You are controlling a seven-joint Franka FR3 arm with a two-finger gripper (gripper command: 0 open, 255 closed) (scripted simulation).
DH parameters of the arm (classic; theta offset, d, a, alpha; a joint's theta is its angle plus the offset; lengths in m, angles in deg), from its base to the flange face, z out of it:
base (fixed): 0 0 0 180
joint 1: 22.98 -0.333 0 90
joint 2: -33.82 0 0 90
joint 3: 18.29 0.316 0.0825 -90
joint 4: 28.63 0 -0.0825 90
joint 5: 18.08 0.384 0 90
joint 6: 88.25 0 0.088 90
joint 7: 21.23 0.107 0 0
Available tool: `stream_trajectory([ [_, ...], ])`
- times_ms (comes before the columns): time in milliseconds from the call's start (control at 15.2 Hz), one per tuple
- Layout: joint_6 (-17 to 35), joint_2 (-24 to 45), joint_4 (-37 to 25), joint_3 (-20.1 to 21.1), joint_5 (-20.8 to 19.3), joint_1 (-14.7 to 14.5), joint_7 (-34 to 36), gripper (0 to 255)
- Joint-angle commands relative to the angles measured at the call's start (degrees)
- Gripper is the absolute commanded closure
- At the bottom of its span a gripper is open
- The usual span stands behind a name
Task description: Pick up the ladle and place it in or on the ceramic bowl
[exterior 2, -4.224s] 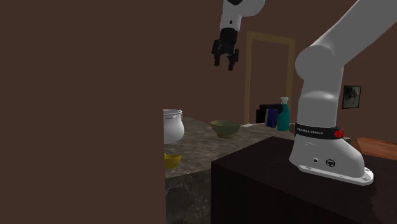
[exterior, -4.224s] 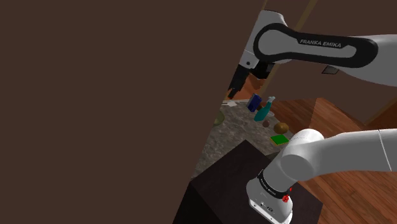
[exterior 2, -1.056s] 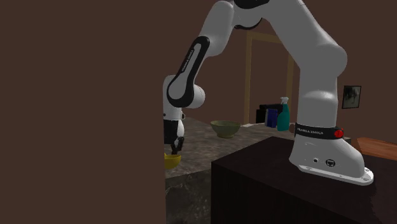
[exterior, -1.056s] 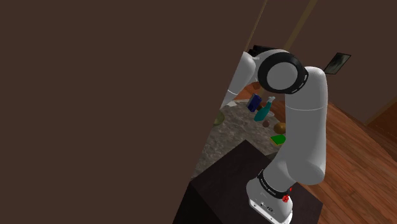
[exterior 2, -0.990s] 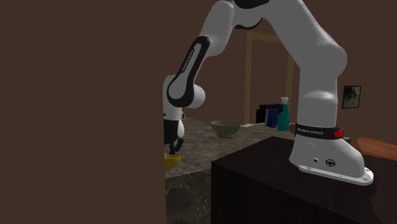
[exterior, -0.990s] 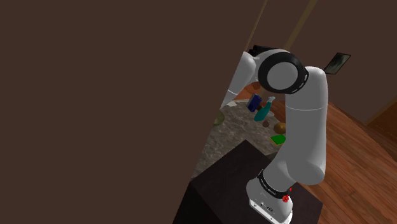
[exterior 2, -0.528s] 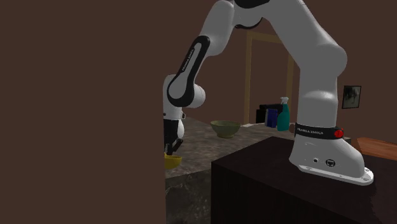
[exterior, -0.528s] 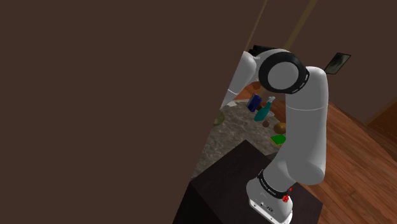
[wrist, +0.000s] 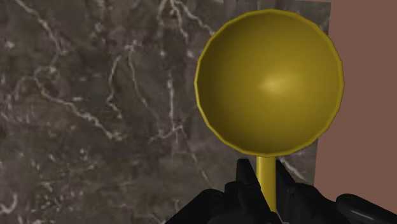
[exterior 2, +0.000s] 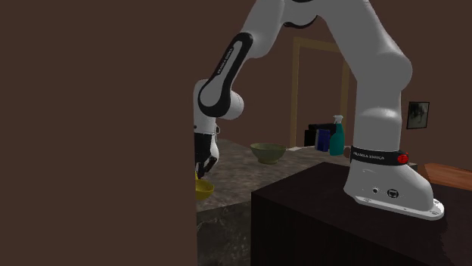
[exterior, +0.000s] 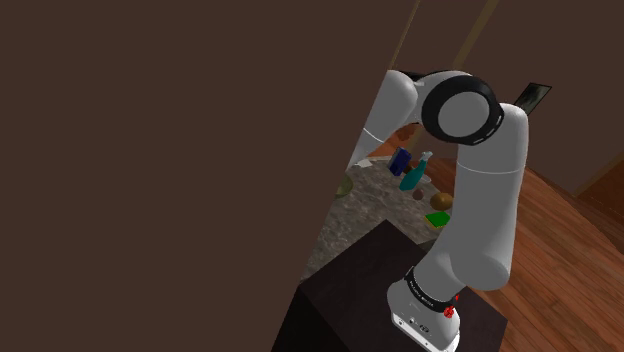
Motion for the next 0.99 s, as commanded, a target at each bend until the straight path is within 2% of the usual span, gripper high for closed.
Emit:
stream_trajectory([
  [0,-1.3,-1.6,0.4,0.3,0.3,0.3,0.0,255],
  [924,-10.6,-12.0,1.2,2.1,2.4,1.9,-0.1,255],
])
